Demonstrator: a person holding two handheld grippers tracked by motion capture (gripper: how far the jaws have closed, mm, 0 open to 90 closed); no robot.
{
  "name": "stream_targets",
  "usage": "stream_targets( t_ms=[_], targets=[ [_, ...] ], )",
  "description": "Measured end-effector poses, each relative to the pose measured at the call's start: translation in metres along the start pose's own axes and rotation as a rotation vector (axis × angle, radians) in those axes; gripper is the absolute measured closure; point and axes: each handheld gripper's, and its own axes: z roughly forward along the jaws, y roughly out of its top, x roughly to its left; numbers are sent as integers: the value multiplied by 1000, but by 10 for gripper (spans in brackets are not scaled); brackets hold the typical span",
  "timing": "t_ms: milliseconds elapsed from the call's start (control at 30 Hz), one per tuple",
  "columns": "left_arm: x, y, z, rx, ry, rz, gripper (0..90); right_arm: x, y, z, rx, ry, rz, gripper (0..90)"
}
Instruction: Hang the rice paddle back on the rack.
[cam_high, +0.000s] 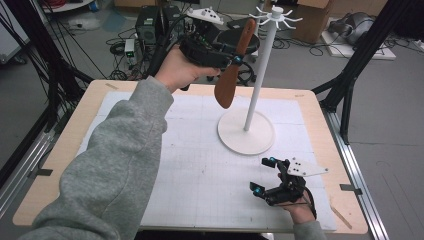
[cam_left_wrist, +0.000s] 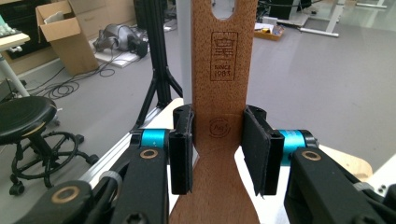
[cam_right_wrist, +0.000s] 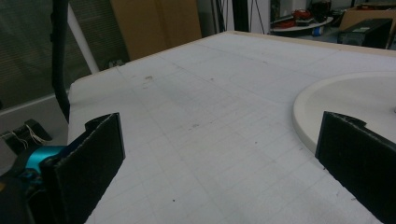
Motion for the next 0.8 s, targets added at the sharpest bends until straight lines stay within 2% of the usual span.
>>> stream_targets(
  t_ms=[167,367,433,800],
  targets=[
    [0,4,5,-9,-6,-15,651,-1,0,0,3,2,6,0],
    [5,9,7,-18,20,-41,651,-2,0,0,-10,7,12,0],
    [5,10,8,-18,32,-33,652,-3,0,1,-10,10,20,0],
    [2,9,12,-10,25,-29,651,-4,0,2,-11,15,15,0]
  ],
)
